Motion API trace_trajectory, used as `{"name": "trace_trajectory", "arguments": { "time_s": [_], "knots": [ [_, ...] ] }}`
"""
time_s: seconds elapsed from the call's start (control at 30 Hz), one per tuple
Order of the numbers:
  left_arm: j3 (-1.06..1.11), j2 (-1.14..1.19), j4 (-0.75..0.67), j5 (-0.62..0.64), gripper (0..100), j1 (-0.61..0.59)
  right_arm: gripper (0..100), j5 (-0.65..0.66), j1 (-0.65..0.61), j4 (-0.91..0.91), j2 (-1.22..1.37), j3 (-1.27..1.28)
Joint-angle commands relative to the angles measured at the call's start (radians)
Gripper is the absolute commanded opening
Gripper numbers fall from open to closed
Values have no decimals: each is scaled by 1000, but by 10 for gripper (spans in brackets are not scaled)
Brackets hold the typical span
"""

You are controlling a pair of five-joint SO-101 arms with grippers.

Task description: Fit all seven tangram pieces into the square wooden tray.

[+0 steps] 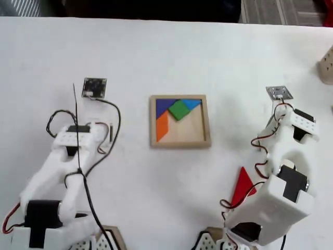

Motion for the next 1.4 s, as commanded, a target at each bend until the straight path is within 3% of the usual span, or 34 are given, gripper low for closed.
{"name": "trace_trajectory", "arguments": {
  "time_s": [0.0, 0.27, 0.57, 0.83, 1.07, 1.37],
  "knots": [
    [-6, -42, -15, -11, 28, 7, 156, -97, -16, -36, -41, -29],
    [-6, -42, -15, -11, 28, 5, 156, -158, -12, -81, -4, -51],
    [-6, -42, -15, -12, 28, 5, 159, -577, 5, 298, -4, -267],
    [-6, -42, -14, -12, 28, 5, 159, -1037, 19, 159, 73, -235],
    [-6, -44, -14, -14, 28, 5, 159, -1105, 30, 163, 219, -379],
    [-6, -44, -14, -14, 28, 7, 159, -1108, 13, 460, 282, -646]
  ]
}}
